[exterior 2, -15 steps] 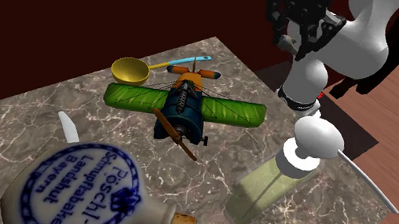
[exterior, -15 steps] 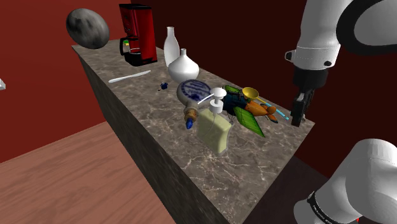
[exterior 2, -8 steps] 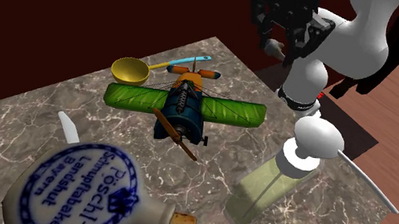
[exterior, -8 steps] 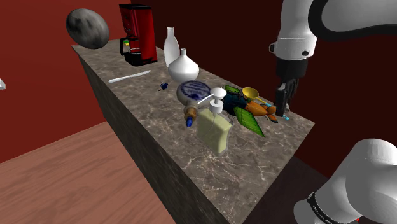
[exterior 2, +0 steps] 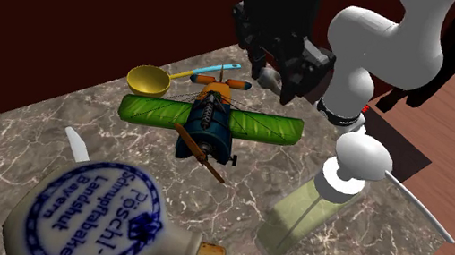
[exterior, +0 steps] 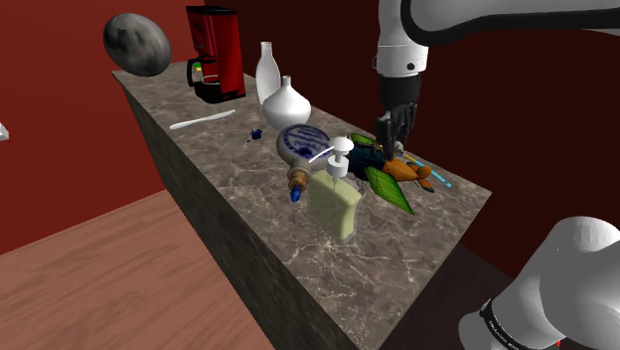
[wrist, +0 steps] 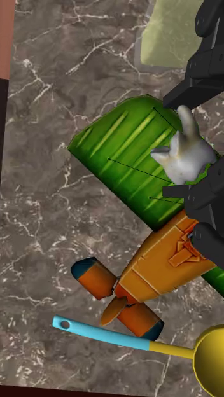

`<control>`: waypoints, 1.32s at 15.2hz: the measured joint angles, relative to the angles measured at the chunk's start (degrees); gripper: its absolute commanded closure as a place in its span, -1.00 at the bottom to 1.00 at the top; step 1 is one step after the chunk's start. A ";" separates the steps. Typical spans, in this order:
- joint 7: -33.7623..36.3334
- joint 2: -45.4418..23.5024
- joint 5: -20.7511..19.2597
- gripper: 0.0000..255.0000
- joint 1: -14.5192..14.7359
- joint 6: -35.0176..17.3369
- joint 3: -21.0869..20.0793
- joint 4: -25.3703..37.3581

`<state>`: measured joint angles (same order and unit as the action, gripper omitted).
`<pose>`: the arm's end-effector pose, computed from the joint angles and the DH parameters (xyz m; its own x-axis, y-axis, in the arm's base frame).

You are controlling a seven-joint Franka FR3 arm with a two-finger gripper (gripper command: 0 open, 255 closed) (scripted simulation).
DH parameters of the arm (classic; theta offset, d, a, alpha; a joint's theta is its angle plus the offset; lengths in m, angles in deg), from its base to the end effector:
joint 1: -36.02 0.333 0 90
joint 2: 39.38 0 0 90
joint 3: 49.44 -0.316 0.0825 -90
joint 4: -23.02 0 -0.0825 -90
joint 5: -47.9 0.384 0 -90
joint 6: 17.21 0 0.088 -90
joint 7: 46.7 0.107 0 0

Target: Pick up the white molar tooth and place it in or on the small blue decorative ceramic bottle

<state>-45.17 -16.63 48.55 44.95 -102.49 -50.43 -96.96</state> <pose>0.4027 0.0728 0.5669 0.9682 0.1404 -0.2072 0.1437 -0.9896 0.0010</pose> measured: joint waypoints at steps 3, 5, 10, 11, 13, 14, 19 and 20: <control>0.07 -7.29 -0.10 1.00 -0.03 -0.42 -0.05 6.88; 0.54 -11.93 -0.02 1.00 0.14 -0.18 -0.34 11.78; 1.19 -23.79 -0.16 1.00 0.37 1.42 -0.70 25.24; 1.39 -26.46 -0.21 1.00 0.47 2.04 -0.79 28.50; 1.65 -31.88 -0.34 1.00 0.63 3.79 -0.89 35.66; 2.05 -34.84 -0.37 1.00 0.88 4.75 -1.06 39.62; 2.01 -51.78 -0.90 1.00 1.20 14.09 -0.97 65.99; 2.04 -55.23 -0.99 1.00 1.30 15.92 -0.93 71.22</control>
<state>-43.13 -71.86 47.56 46.25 -86.57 -51.36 -25.74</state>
